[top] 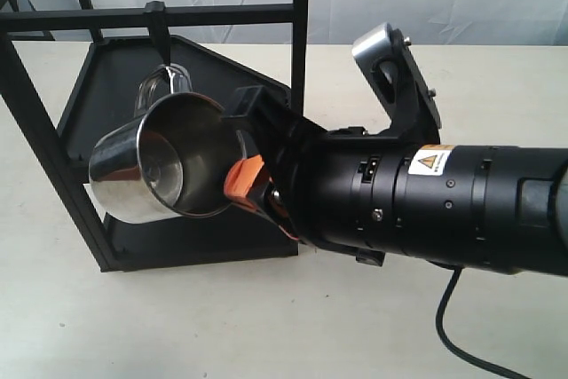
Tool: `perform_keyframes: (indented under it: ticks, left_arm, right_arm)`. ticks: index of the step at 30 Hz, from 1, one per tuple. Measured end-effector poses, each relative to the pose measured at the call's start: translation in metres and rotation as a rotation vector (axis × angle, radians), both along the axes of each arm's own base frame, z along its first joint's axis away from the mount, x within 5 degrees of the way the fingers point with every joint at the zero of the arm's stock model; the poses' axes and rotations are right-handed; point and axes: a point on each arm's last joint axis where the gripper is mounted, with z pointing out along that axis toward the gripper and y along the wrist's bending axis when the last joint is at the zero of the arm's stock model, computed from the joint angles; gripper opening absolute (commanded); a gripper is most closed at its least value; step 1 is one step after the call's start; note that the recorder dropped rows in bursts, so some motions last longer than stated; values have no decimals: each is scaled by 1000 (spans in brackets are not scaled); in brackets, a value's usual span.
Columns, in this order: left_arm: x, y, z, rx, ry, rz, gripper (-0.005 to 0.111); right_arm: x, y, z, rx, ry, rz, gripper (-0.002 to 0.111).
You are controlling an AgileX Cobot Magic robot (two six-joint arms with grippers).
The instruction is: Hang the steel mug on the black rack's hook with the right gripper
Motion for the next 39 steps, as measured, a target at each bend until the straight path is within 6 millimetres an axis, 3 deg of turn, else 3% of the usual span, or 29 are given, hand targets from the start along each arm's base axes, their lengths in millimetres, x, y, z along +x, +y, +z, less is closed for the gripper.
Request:
perform_keyframes:
  ticks: [6, 22, 26, 27, 29, 30, 34, 39]
  left_arm:
    - [0, 0, 0, 0, 0, 0, 2]
    - [0, 0, 0, 0, 0, 0, 2]
    - [0, 0, 0, 0, 0, 0, 2]
    - [0, 0, 0, 0, 0, 0, 2]
    - [0, 0, 0, 0, 0, 0, 2]
    - [0, 0, 0, 0, 0, 0, 2]
    - [0, 0, 0, 1, 0, 0, 2]
    - [0, 0, 0, 1, 0, 0, 2]
  right_arm:
    - [0, 0, 0, 1, -2, -3, 31]
    - [0, 0, 0, 1, -2, -3, 31]
    - [0, -5, 10, 37, -43, -23, 31]
    - [-2, -8, 15, 45, -65, -16, 31]
    - [-3, -11, 20, 53, -99, -10, 16]
    - [-3, -11, 21, 50, -110, -6, -1]
    - [-4, -13, 23, -22, -254, 64, -1]
    - [-3, -23, 41, -156, -667, 134, -1]
